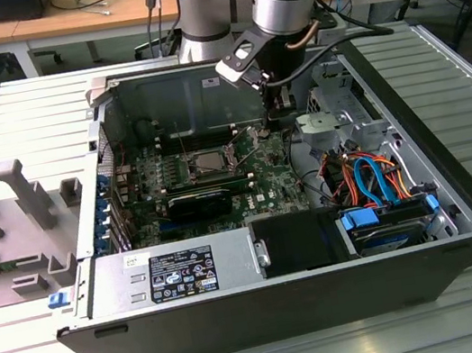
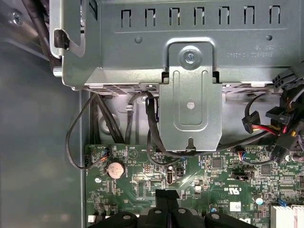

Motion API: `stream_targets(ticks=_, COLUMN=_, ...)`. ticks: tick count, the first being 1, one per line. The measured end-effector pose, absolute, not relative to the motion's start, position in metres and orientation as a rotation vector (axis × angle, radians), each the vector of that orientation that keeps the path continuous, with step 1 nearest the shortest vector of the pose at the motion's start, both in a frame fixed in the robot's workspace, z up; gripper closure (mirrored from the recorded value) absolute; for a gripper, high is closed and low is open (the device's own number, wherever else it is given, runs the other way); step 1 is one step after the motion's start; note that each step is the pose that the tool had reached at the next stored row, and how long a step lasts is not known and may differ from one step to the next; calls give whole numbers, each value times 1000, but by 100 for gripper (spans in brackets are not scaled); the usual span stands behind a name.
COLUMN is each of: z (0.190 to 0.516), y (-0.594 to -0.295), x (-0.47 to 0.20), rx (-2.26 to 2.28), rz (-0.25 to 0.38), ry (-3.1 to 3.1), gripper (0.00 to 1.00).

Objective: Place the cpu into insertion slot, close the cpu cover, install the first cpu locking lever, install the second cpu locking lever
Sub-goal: 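Close the cpu cover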

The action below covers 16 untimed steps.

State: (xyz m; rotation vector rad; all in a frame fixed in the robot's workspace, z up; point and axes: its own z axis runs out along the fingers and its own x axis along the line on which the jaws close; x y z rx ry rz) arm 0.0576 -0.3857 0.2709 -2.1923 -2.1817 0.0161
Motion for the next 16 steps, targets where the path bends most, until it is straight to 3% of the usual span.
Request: stream_targets(ticks=16, z=253, y=-381, x=59, rx=-2173, rz=10, ry=-2195, gripper=89)
